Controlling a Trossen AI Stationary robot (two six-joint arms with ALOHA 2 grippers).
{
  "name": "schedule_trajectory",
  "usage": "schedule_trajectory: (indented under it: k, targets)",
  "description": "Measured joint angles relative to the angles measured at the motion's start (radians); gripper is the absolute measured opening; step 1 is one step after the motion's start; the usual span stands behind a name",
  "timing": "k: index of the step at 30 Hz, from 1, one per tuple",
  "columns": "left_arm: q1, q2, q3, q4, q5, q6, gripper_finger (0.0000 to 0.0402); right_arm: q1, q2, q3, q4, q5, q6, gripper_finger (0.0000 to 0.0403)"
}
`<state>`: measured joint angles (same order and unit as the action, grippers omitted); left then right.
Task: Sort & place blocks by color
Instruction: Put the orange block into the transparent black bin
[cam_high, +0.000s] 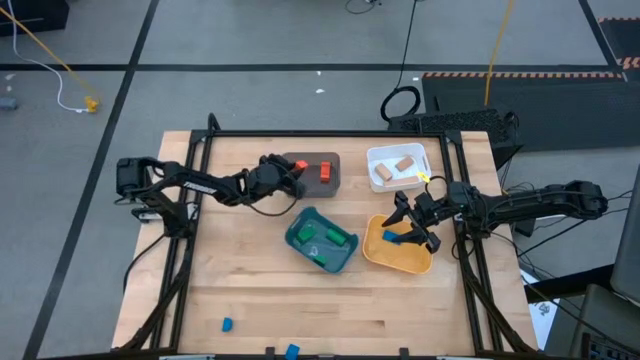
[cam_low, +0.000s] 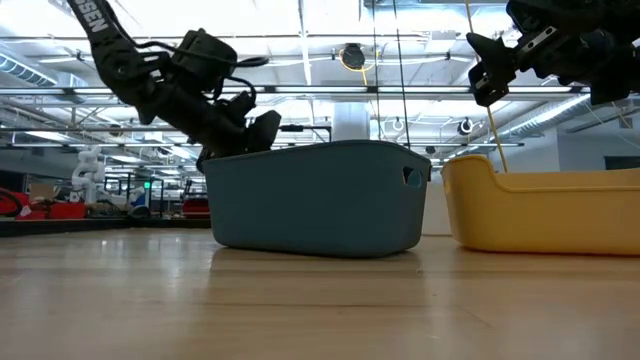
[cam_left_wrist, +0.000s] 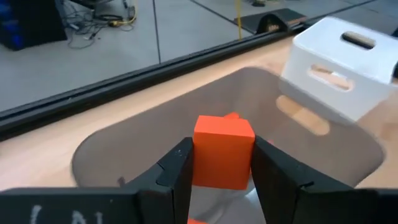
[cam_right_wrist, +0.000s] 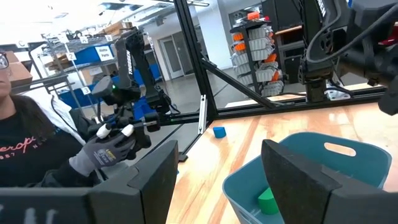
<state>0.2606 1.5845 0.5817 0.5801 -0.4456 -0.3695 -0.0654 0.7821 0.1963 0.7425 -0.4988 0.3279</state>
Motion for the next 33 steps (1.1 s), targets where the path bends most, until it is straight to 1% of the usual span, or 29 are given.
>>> schedule_trajectory:
  k: [15,23,25,33]
  targets:
    - [-0.026,-0.001,-0.015,-0.075,0.006,-0.088,0.0146,0.0,0.0,0.0,0.0,0.0,0.0,0.0224]
    - [-0.027,-0.002,-0.015,-0.069,0.0,-0.112,0.0149,0.0,0.0,0.0,0.0,0.0,0.0,0.0224]
    - [-0.027,-0.002,-0.015,-0.064,0.0,-0.112,0.0156,0.0,0.0,0.0,0.0,0.0,0.0,0.0224]
    - [-0.027,-0.001,-0.015,-0.061,0.0,-0.084,0.0204,0.0,0.0,0.0,0.0,0.0,0.0,0.0224]
